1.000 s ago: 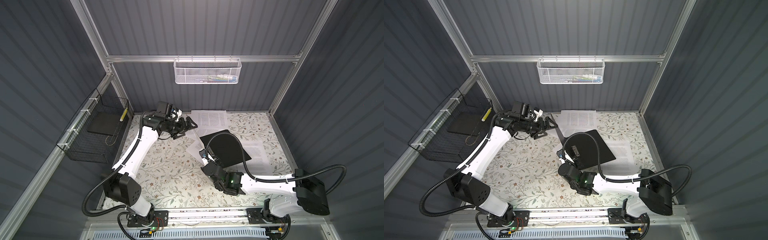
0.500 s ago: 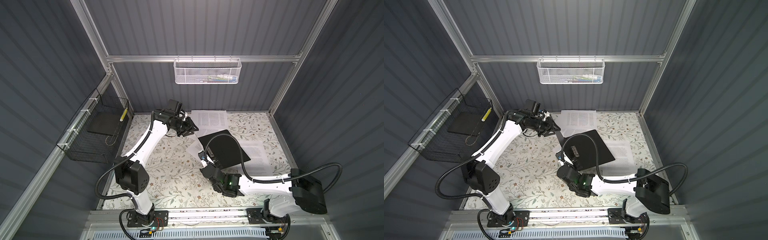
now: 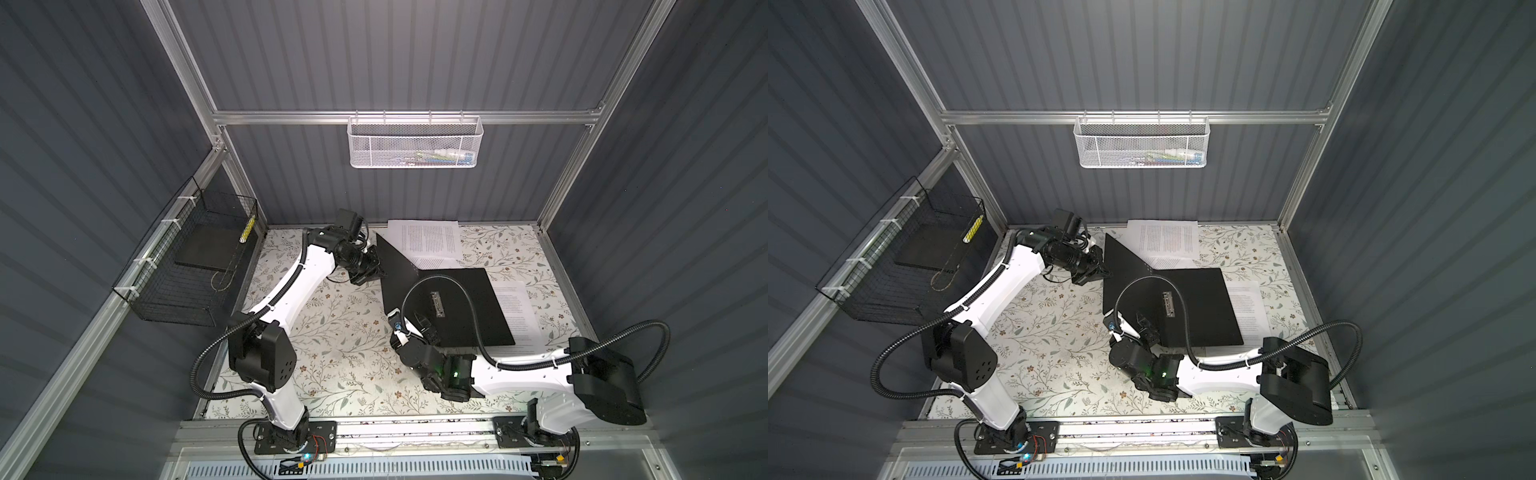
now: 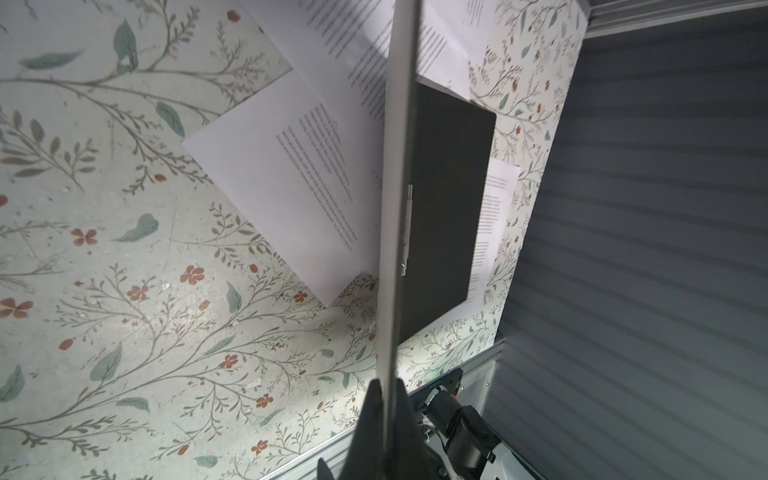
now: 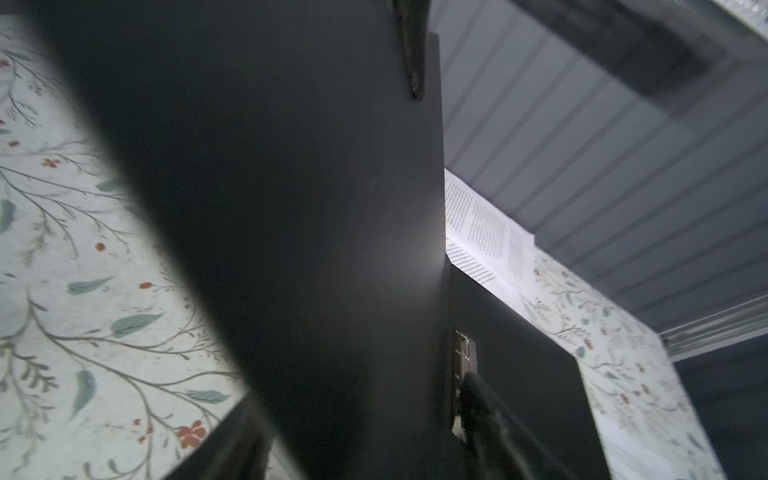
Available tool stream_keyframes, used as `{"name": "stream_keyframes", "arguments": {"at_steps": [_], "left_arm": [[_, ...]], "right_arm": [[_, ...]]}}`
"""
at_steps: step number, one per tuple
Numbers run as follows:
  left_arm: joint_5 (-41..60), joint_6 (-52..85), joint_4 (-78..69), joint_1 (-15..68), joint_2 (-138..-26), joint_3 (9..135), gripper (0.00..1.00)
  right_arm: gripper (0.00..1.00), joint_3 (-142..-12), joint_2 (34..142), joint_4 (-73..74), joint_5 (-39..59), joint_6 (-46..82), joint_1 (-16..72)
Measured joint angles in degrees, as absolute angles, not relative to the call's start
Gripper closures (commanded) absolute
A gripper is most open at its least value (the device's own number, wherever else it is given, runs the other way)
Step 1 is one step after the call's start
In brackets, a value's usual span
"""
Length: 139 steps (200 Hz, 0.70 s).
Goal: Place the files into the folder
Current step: 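Flip the folder open toward the robot with the right gripper, exposing the black inside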
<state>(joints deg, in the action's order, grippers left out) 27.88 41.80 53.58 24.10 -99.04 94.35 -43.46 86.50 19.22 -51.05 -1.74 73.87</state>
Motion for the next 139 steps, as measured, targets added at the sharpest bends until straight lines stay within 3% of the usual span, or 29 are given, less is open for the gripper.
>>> {"name": "stream_keyframes", "arguments": {"at_steps": [33, 71, 109, 139], "left_arm": [[27.94, 40.77, 52.88, 24.08, -98.39, 92.44, 1.0], [29.76, 38.76, 52.84, 24.08, -97.19, 94.7, 1.0], [30.04, 35.92, 55.46, 23.57, -93.03, 97.93, 1.0], [27.99, 33.04, 62.24, 21.45, -85.6, 99.18, 1.0]], "right_arm": [[0.01, -43.46, 82.65, 13.76, -44.23, 1.96, 73.89], [0.01, -43.03, 68.31, 7.53, -35.83, 6.76, 72.34], [0.01, -43.0, 56.77, 1.34, -27.22, 12.36, 62.81], [0.01, -42.68, 54.76, -1.8, -22.2, 16.43, 54.57]]}}
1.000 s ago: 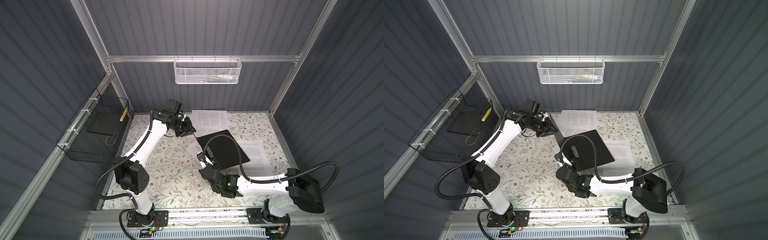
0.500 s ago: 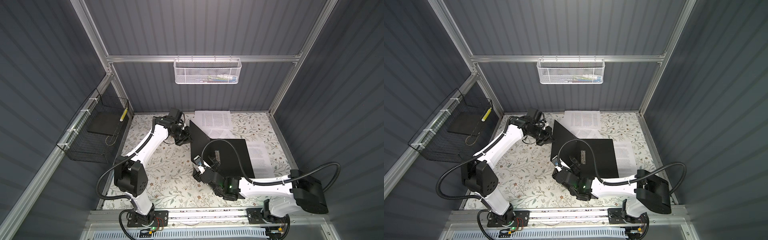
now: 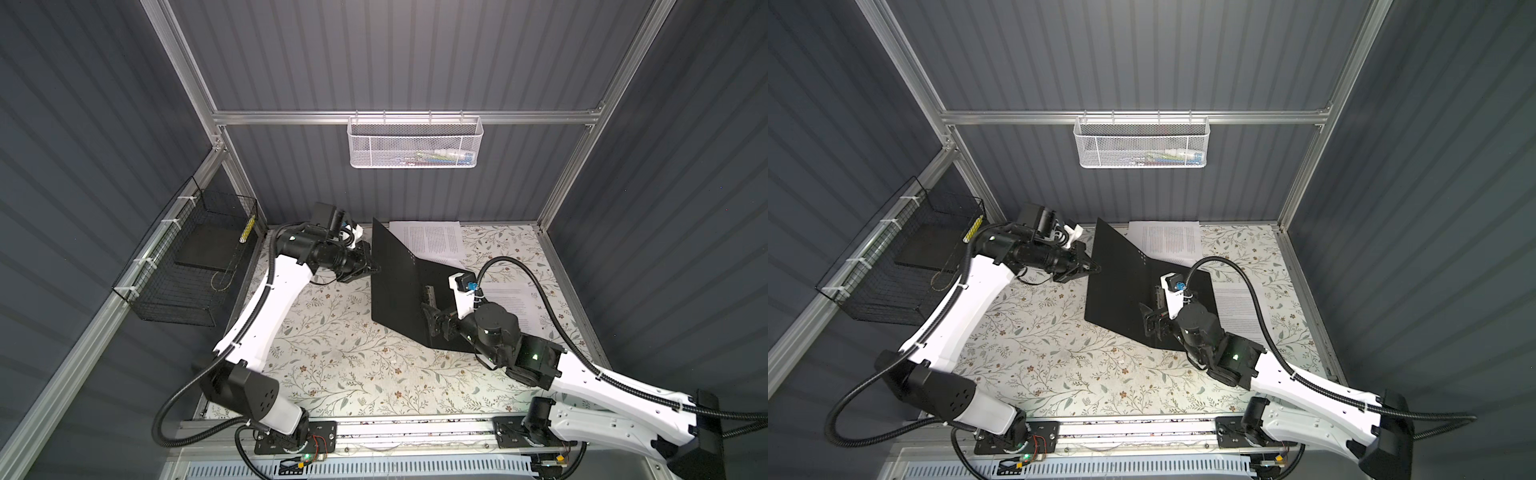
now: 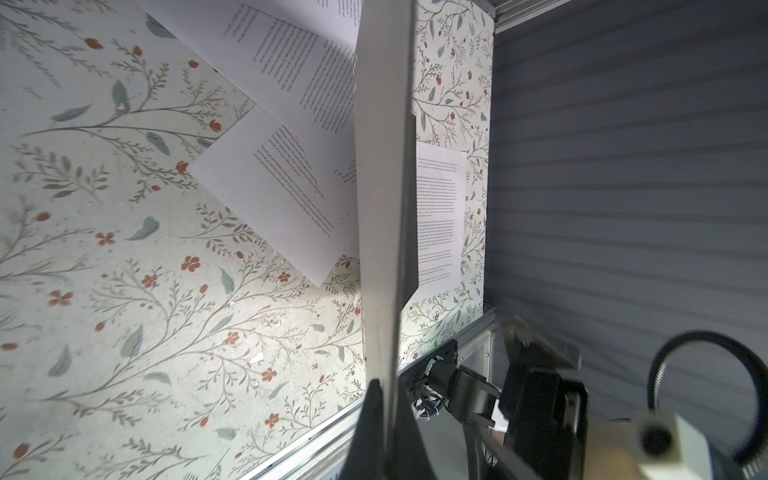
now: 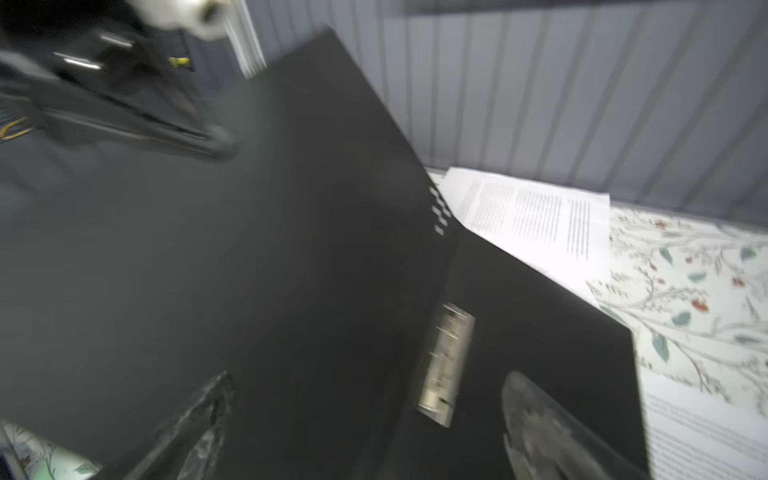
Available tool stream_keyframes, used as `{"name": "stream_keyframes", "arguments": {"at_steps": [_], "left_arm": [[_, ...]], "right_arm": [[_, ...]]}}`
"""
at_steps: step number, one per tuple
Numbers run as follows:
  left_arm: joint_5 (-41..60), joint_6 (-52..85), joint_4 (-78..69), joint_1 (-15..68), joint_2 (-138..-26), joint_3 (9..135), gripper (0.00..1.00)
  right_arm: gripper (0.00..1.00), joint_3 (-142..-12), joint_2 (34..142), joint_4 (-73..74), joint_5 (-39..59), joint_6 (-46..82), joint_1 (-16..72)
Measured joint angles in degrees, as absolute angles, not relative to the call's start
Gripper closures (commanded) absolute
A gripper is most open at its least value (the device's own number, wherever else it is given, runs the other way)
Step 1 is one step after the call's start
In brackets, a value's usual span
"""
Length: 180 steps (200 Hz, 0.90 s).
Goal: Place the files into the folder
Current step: 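Flip the folder open toward the robot with the right gripper, exposing the black inside, then move both grippers to the metal clip at the folder's spine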
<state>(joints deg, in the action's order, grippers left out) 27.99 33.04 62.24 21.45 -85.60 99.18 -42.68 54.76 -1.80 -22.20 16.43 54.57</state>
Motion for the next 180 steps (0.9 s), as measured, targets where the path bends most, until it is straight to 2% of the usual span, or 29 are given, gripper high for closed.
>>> {"name": "stream_keyframes", "arguments": {"at_steps": [39, 70, 112, 180], "left_arm": [[17.08, 27.44, 72.69, 19.22, -80.53, 101.12, 1.0], [10.11, 24.45, 75.33, 18.96, -78.91, 95.79, 1.0], [10.74, 20.45, 72.31, 18.92, -79.72, 85.84, 1.0], [11.07, 18.65, 64.2, 18.72, -81.28, 79.53, 1.0]], "right_arm": [[0.01, -42.41, 59.86, -4.27, -15.4, 21.41, 47.55], [0.01, -42.39, 66.57, -3.73, -10.74, 25.3, 44.84], [0.01, -42.44, 73.82, -2.94, -7.62, 31.09, 41.34], [0.01, -44.16, 79.57, -7.66, -6.76, 36.8, 36.45]]}}
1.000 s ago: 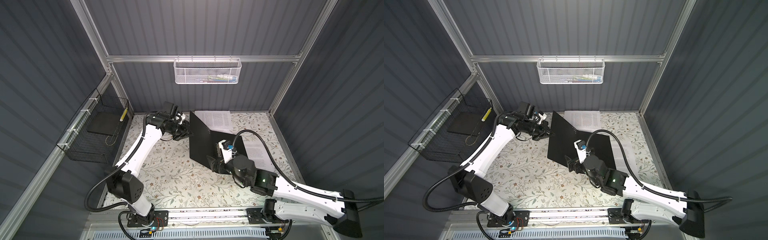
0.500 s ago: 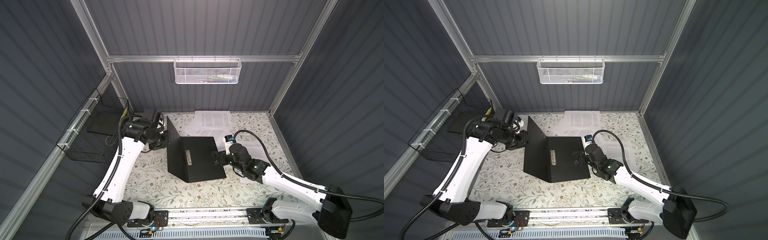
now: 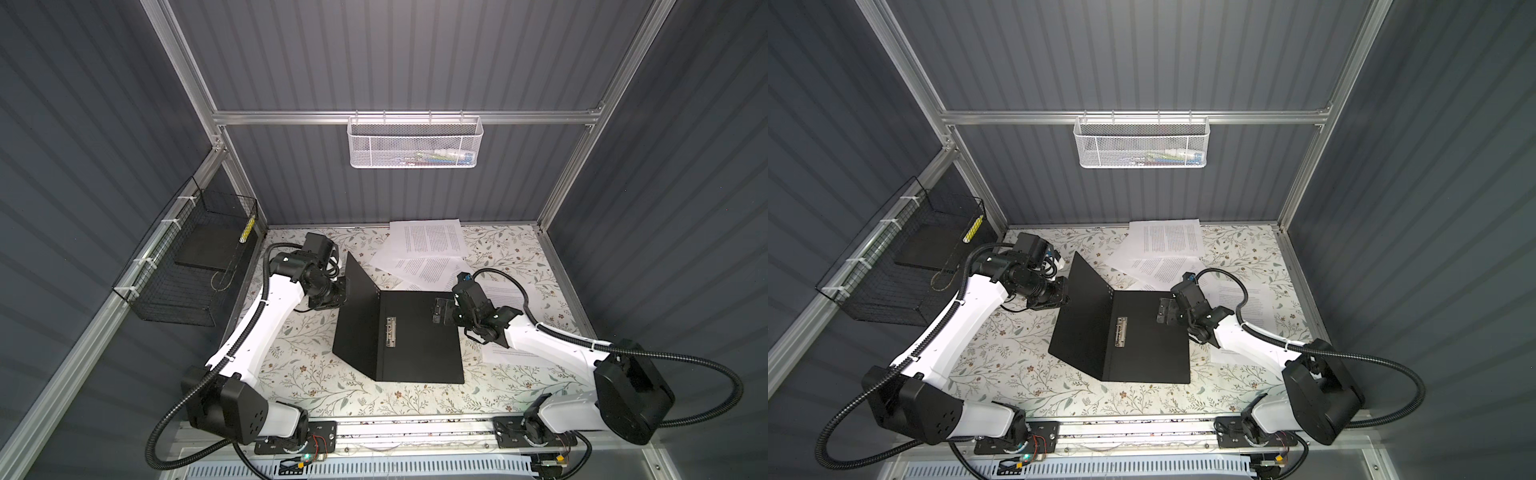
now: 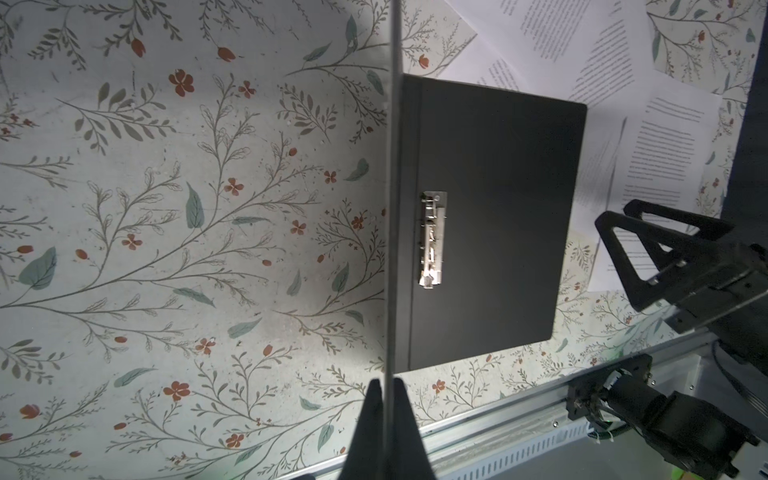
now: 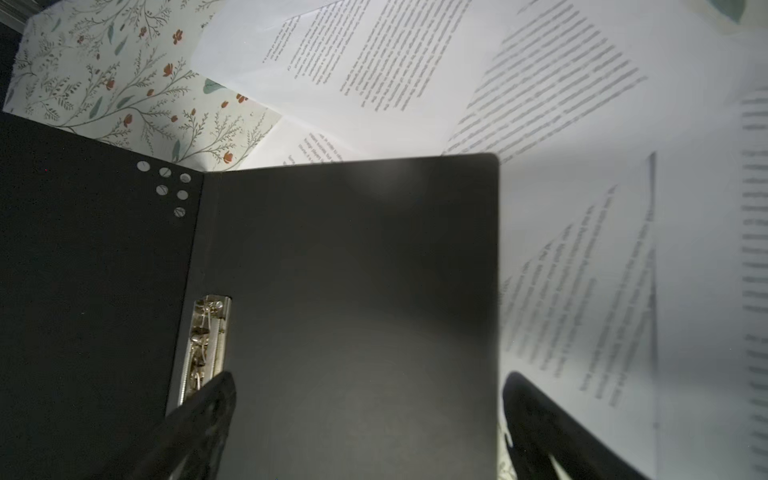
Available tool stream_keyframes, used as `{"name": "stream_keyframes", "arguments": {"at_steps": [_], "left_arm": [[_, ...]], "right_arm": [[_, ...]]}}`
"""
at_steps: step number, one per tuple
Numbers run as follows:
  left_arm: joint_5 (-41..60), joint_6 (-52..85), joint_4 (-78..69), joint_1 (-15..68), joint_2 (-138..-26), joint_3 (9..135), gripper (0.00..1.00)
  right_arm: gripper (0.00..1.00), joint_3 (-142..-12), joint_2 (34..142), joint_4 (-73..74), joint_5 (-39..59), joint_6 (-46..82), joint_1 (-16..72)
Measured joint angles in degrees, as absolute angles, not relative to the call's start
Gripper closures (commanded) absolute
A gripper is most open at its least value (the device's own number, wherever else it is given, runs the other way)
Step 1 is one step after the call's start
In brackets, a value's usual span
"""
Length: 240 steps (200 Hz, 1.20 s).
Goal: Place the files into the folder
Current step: 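Move both grippers to the metal clip at the folder's spine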
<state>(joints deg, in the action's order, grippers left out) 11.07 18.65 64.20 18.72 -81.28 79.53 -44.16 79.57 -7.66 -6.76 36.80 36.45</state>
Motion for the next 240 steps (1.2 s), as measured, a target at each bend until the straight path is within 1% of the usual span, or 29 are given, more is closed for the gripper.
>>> {"name": "stream_keyframes", "arguments": {"at_steps": [45, 100, 108, 134, 143, 160, 166, 169, 184, 190, 199, 220, 227, 240], "left_arm": [[4.14, 18.13, 64.86, 18.79, -82.5, 79.2, 1.0], [-0.08, 17.93, 64.84, 19.03, -80.44, 77.14, 1.0], [0.08, 17.8, 64.69, 19.03, -80.2, 77.1, 0.96], [0.38, 17.1, 64.4, 19.03, -78.81, 76.62, 0.95], [-0.25, 17.02, 64.42, 19.03, -78.7, 76.53, 0.89], [-3.53, 17.06, 64.47, 19.0, -78.67, 75.64, 0.73], [-5.41, 17.47, 64.62, 18.92, -78.63, 75.05, 0.65], [-6.39, 17.43, 64.75, 18.9, -78.63, 74.74, 0.58], [-11.4, 18.76, 65.71, 18.63, -78.59, 73.54, 0.21], [-13.58, 19.38, 66.22, 18.63, -78.43, 73.41, 0.12], [-16.88, 20.45, 66.81, 18.57, -77.95, 73.43, 0.01], [-22.98, 22.31, 67.9, 18.26, -75.26, 75.0, 0.0], [-23.4, 22.26, 67.81, 18.24, -74.26, 76.18, 0.0], [-21.21, 21.47, 66.02, 17.85, -72.23, 78.26, 0.0]], "right_arm": [[0.01, -47.42, 84.58, -7.75, -3.92, 37.15, 36.4], [0.03, -50.74, 89.56, -7.73, -0.54, 37.34, 36.4], [0.03, -51.18, 89.84, -7.7, -0.16, 37.32, 36.4], [0.03, -52.6, 91.7, -7.68, 0.71, 37.43, 36.4], [0.03, -52.84, 92.64, -7.4, 1.21, 37.58, 36.4], [0.03, -52.84, 94.0, -7.2, 1.87, 38.22, 36.36], [0.03, -52.84, 94.39, -7.11, 2.17, 38.5, 36.36], [0.03, -52.84, 94.56, -7.07, 2.24, 38.63, 36.36], [0.04, -52.84, 95.04, -6.85, 2.83, 39.07, 36.36], [0.04, -52.84, 95.11, -6.83, 3.05, 39.33, 36.36], [0.04, -52.84, 95.13, -6.83, 3.31, 39.55, 36.36], [0.05, -52.84, 95.13, -6.48, 3.75, 39.97, 36.36], [0.06, -52.84, 95.13, -6.33, 3.92, 40.07, 36.36], [0.09, -52.82, 95.11, -5.96, 4.47, 40.16, 36.36]]}}
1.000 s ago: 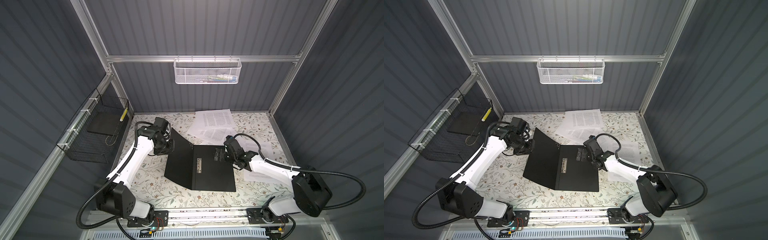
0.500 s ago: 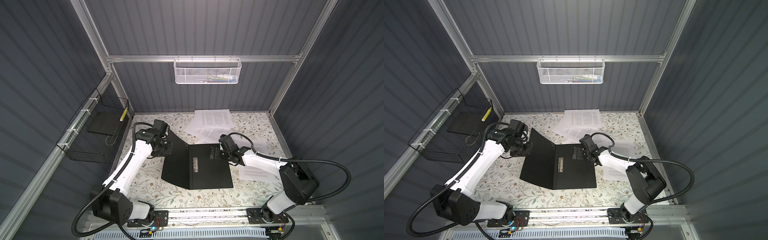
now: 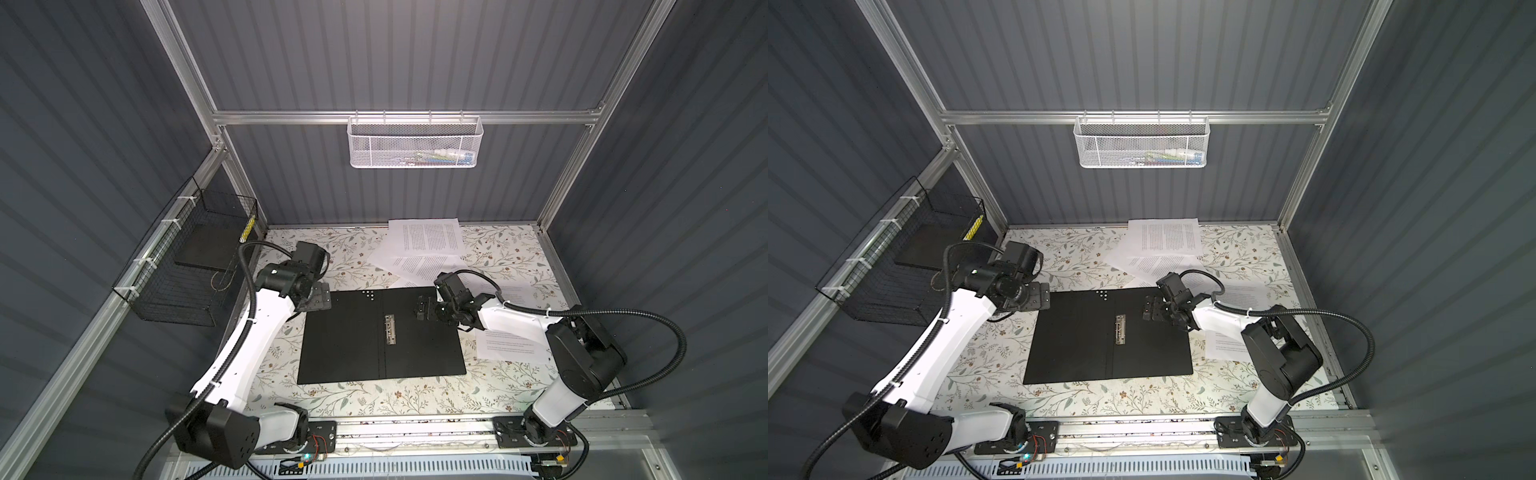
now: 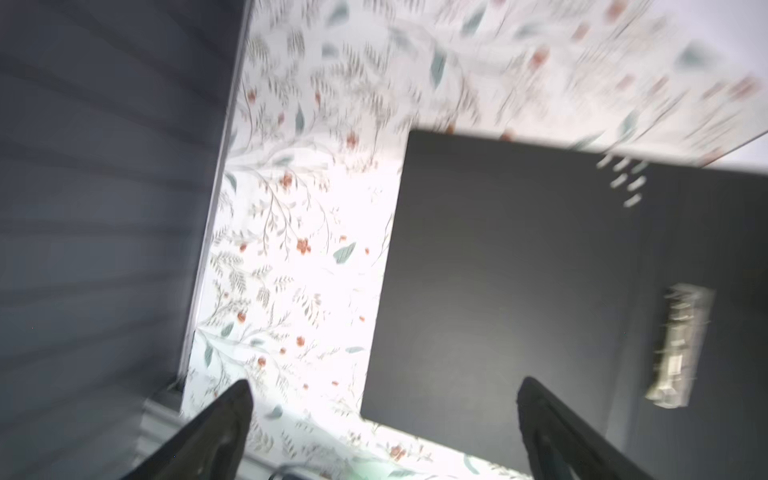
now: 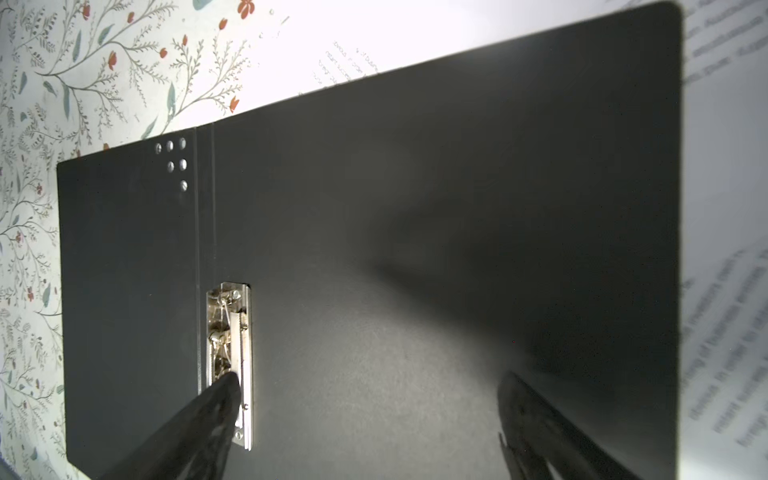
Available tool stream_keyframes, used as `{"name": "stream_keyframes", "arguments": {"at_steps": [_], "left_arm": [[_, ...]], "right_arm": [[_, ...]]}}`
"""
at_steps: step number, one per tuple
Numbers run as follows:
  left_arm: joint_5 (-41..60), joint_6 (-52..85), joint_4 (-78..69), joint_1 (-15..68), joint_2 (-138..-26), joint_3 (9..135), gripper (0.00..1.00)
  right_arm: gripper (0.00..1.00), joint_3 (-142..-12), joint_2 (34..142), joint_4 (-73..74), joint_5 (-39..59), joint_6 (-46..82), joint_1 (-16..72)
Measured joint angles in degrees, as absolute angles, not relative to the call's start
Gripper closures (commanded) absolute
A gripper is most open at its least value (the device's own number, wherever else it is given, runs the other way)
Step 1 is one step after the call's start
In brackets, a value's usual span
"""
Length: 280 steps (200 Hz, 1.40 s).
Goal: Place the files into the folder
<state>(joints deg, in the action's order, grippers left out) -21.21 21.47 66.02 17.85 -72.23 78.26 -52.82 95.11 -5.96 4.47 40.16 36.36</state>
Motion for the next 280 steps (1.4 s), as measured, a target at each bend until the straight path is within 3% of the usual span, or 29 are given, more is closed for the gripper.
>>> {"name": "stream_keyframes", "arguments": {"at_steps": [26, 54, 92, 134, 188, 280], "left_arm": [[-4.08, 19.59, 58.06, 17.67, -69.87, 78.39, 0.0], [18.06, 22.31, 44.64, 17.69, -73.17, 68.9, 0.0], [31.94, 28.56, 31.53, 17.96, -79.09, 52.18, 0.0], [38.28, 31.16, 22.15, 17.96, -81.82, 45.04, 0.0], [39.13, 31.79, 15.42, 17.93, -84.77, 38.33, 0.0], [42.35, 34.17, 8.21, 17.78, -85.78, 35.51, 0.0]], "right_arm": [[0.18, -52.38, 94.98, -4.34, 7.25, 40.88, 36.36], [0.31, -50.5, 94.5, -1.04, 12.23, 42.57, 36.69], [0.46, -48.53, 94.8, 2.63, 19.51, 44.21, 39.7], [0.53, -48.62, 98.89, 6.94, 24.8, 45.25, 44.31], [0.6, -48.71, 103.61, 11.14, 28.29, 47.48, 45.21], [0.77, -49.95, 106.43, 13.65, 30.89, 48.95, 45.5]]}}
